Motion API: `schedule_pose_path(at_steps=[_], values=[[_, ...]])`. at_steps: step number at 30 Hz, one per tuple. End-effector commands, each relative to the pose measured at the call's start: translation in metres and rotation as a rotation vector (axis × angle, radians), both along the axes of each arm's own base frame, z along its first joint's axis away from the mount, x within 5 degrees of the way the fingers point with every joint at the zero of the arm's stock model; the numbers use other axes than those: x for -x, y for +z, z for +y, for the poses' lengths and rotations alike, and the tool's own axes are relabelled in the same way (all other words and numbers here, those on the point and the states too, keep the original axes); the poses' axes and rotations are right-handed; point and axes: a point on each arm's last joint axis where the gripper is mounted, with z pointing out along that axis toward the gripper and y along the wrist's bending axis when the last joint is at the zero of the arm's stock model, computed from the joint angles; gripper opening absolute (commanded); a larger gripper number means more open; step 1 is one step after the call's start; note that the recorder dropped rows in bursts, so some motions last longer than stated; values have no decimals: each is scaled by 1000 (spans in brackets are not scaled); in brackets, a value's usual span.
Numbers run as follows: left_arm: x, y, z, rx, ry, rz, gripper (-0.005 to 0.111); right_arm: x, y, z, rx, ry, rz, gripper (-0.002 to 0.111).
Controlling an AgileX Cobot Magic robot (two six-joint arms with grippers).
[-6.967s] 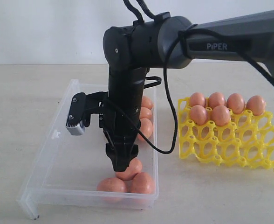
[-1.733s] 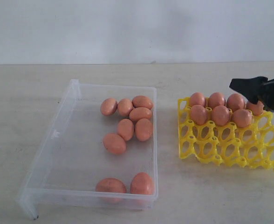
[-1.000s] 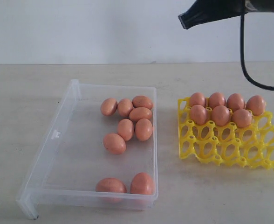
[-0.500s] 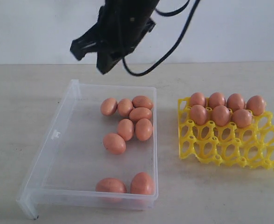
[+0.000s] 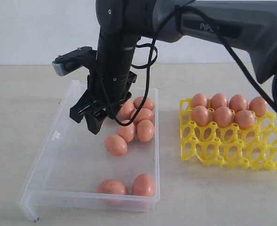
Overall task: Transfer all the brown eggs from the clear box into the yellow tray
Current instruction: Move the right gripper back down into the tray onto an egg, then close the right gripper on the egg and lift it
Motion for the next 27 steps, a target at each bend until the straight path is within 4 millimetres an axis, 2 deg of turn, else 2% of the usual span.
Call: schedule_pose_path(at_steps=[1, 10, 19, 22, 24, 26, 27], values=[[0, 1, 0, 3, -5, -8, -4, -2, -8, 1, 19, -15, 14, 56], [0, 1, 0, 3, -5, -8, -4, -8, -36, 1, 87, -68, 43, 56], [0, 1, 0, 3, -5, -8, -4, -13, -76, 2, 167, -96, 88, 56], [0, 1, 0, 3, -5, -8, -4, -14, -82, 2, 178, -118, 91, 54], [0, 1, 0, 3, -5, -8, -4, -14, -84, 2, 180, -122, 93, 41], [0, 1, 0, 3, -5, -8, -4, -14, -84, 2, 182, -122, 95, 22], [0, 1, 0, 3, -5, -8, -4, -14, -84, 2, 185, -121, 98, 8]])
